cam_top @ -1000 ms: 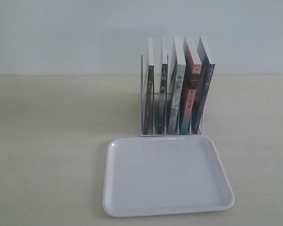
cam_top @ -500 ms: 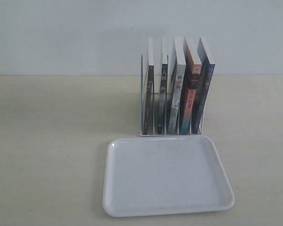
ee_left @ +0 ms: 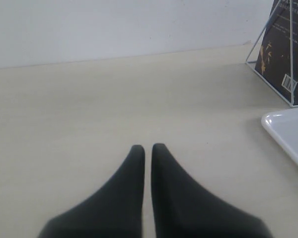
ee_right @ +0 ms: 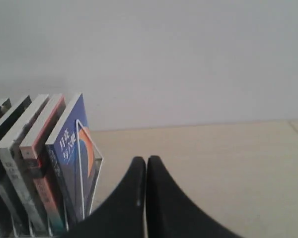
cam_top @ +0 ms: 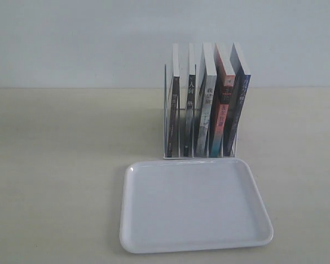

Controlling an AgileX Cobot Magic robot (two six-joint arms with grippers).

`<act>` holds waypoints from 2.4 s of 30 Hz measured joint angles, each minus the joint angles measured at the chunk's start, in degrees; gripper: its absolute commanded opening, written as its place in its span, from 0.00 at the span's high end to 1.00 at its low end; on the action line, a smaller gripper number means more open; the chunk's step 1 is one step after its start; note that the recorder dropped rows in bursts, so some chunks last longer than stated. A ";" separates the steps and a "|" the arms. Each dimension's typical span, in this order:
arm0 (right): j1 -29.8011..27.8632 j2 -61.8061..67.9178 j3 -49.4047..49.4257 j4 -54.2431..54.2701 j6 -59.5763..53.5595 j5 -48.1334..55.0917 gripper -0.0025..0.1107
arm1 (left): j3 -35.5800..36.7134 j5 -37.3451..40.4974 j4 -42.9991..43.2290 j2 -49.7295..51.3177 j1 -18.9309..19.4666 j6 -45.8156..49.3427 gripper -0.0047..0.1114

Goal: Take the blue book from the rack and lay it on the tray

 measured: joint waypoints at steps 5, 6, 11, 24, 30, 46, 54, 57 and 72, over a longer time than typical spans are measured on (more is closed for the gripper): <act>3.63 4.35 -1.45 6.20 -5.85 1.19 0.98 | 0.00 0.00 0.00 0.00 0.00 0.00 0.92; 5.34 5.06 -2.06 7.26 -6.94 1.33 0.98 | 0.00 0.00 0.00 0.00 0.00 0.00 0.92; 14.45 9.35 -5.77 9.70 -8.86 1.55 0.98 | 0.00 0.00 0.00 0.00 0.00 0.00 0.92; 21.95 31.25 -26.42 9.18 -5.28 10.81 0.98 | 0.00 0.00 0.00 0.00 0.00 0.00 0.92; 22.21 41.46 -39.24 4.29 -1.03 20.40 0.98 | 0.00 0.00 0.00 0.00 0.00 0.00 0.92; 17.49 61.04 -61.23 -5.50 12.27 37.40 0.92 | 0.00 0.00 0.00 0.00 0.00 0.00 0.92; 16.32 64.63 -65.18 -5.39 12.27 37.98 0.59 | 0.00 0.00 0.00 0.00 0.00 0.00 0.92; 16.32 65.59 -66.24 -5.39 12.50 37.98 0.58 | 0.00 0.00 0.00 0.00 0.00 0.00 0.92; 16.32 71.71 -71.80 -3.22 12.71 39.09 0.59 | 0.00 0.00 0.00 0.00 0.00 0.00 0.92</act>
